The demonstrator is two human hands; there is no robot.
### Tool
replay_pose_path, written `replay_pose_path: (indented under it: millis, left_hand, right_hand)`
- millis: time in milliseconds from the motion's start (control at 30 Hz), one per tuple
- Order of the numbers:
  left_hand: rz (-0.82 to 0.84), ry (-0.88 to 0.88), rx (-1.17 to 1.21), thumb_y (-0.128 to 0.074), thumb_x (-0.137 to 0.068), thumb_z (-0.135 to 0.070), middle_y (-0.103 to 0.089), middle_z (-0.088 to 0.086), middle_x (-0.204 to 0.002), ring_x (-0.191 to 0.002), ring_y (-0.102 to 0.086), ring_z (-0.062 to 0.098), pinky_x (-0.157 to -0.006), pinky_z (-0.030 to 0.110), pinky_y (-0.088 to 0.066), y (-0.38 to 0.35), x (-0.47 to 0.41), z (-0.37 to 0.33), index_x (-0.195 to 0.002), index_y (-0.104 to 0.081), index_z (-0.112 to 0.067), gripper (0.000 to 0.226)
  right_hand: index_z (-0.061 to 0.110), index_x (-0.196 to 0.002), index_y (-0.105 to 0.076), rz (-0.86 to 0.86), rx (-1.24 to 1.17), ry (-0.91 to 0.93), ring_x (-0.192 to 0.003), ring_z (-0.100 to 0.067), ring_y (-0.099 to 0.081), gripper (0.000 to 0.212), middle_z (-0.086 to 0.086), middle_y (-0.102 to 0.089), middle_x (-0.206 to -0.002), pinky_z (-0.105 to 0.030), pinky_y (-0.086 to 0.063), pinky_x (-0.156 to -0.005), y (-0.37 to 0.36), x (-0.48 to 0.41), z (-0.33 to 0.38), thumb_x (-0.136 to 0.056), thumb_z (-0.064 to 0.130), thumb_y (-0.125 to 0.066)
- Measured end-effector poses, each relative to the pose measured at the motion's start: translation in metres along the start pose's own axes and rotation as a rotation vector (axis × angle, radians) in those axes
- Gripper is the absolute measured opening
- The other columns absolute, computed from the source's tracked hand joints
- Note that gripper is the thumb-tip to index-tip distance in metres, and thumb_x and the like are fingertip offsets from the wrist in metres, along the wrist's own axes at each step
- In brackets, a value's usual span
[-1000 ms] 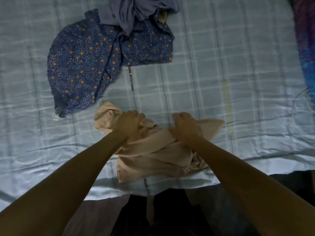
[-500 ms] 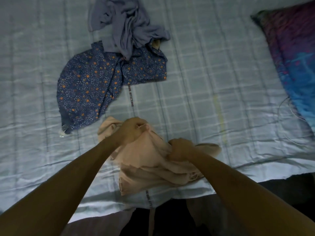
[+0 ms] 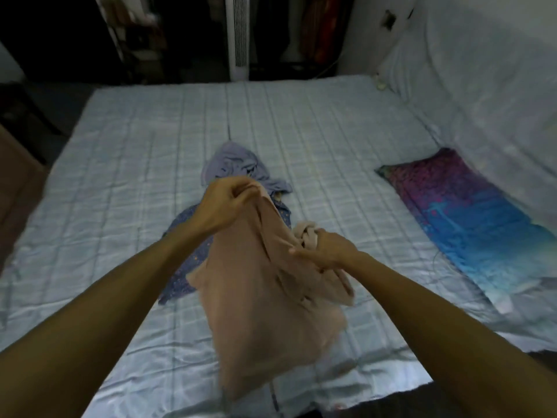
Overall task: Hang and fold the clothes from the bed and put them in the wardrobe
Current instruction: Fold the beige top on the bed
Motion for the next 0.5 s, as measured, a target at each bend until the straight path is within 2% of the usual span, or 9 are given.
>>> replay_pose_path:
  millis: [67, 133, 167, 233, 267, 300, 433, 500]
  left_hand:
    - [-0.018, -0.103, -0.013, -0.062, -0.089, -0.010, -0.071, 0.010, -0.090, -0.078, -0.056, 0.002, -0.072, 0.003, -0.038, 0.029, -0.008, -0.029, -0.092, -0.072, 0.000, 0.014]
    - [-0.020, -0.213, -0.043, -0.063, -0.088, -0.015, -0.068, 0.002, -0.085, -0.078, -0.055, 0.001, -0.069, 0.001, -0.036, 0.056, -0.014, -0.057, -0.092, -0.073, -0.004, 0.015]
    - [-0.016, -0.252, -0.069, -0.064, -0.087, -0.019, -0.068, -0.001, -0.086, -0.077, -0.055, 0.000, -0.070, 0.006, -0.038, 0.067, -0.016, -0.067, -0.092, -0.074, -0.008, 0.015]
    - [-0.025, -0.294, -0.130, -0.069, -0.085, -0.023, -0.070, 0.002, -0.086, -0.079, -0.061, 0.009, -0.072, 0.018, -0.044, 0.088, -0.018, -0.082, -0.093, -0.075, -0.013, 0.014]
    - [-0.037, -0.302, -0.154, -0.070, -0.083, -0.025, -0.070, 0.004, -0.084, -0.079, -0.062, 0.014, -0.072, 0.024, -0.046, 0.098, -0.019, -0.088, -0.092, -0.075, -0.015, 0.014]
    - [-0.053, -0.311, -0.172, -0.071, -0.082, -0.026, -0.069, 0.004, -0.082, -0.078, -0.063, 0.016, -0.071, 0.028, -0.047, 0.107, -0.018, -0.093, -0.091, -0.075, -0.015, 0.015]
    - [-0.155, -0.317, -0.233, -0.072, -0.082, -0.026, -0.062, 0.000, -0.074, -0.070, -0.058, 0.016, -0.066, 0.031, -0.045, 0.148, -0.008, -0.106, -0.087, -0.076, -0.015, 0.013]
    - [-0.216, -0.279, -0.287, -0.070, -0.084, -0.027, -0.060, -0.001, -0.075, -0.070, -0.054, 0.013, -0.066, 0.033, -0.046, 0.170, -0.002, -0.102, -0.087, -0.075, -0.016, 0.013]
  right_hand:
    - [0.017, -0.136, -0.038, -0.162, -0.059, 0.048, -0.101, -0.024, -0.058, 0.093, -0.002, -0.058, -0.116, -0.034, -0.046, -0.077, 0.025, 0.017, 0.024, -0.069, 0.079, -0.057]
    - [0.021, -0.137, -0.040, -0.297, -0.095, 0.213, -0.105, -0.025, -0.058, 0.092, -0.002, -0.058, -0.118, -0.037, -0.048, -0.081, 0.044, 0.029, 0.053, -0.067, 0.078, -0.059]
    - [0.023, -0.129, -0.050, -0.338, -0.120, 0.331, -0.100, -0.022, -0.058, 0.077, -0.002, -0.061, -0.113, -0.038, -0.049, -0.079, 0.051, 0.036, 0.069, -0.069, 0.069, -0.065]
    - [0.020, -0.095, -0.063, -0.330, -0.187, 0.443, -0.083, -0.020, -0.059, 0.027, -0.003, -0.065, -0.092, -0.036, -0.046, -0.069, 0.062, 0.048, 0.101, -0.076, 0.036, -0.073]
    - [0.020, -0.085, -0.062, -0.307, -0.202, 0.436, -0.079, -0.021, -0.060, 0.013, -0.005, -0.065, -0.087, -0.035, -0.045, -0.066, 0.066, 0.053, 0.114, -0.078, 0.025, -0.072]
    - [0.021, -0.082, -0.061, -0.287, -0.210, 0.429, -0.079, -0.023, -0.060, 0.009, -0.007, -0.065, -0.086, -0.035, -0.045, -0.065, 0.068, 0.056, 0.126, -0.080, 0.021, -0.069]
    - [0.013, -0.095, -0.065, -0.269, -0.087, 0.306, -0.079, -0.024, -0.058, 0.020, -0.006, -0.062, -0.087, -0.030, -0.043, -0.064, 0.076, 0.057, 0.139, -0.082, 0.028, -0.067]
    - [0.015, -0.086, -0.065, -0.306, -0.041, 0.266, -0.077, -0.024, -0.060, 0.012, -0.006, -0.064, -0.084, -0.031, -0.046, -0.064, 0.088, 0.060, 0.133, -0.082, 0.026, -0.064]
Point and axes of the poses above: each hand's wrist, its own x-axis away from the middle knuckle, its own y-axis out of the back of the hand, z = x × y, the point moved 3 cm from there along -x, towards the middle knuckle
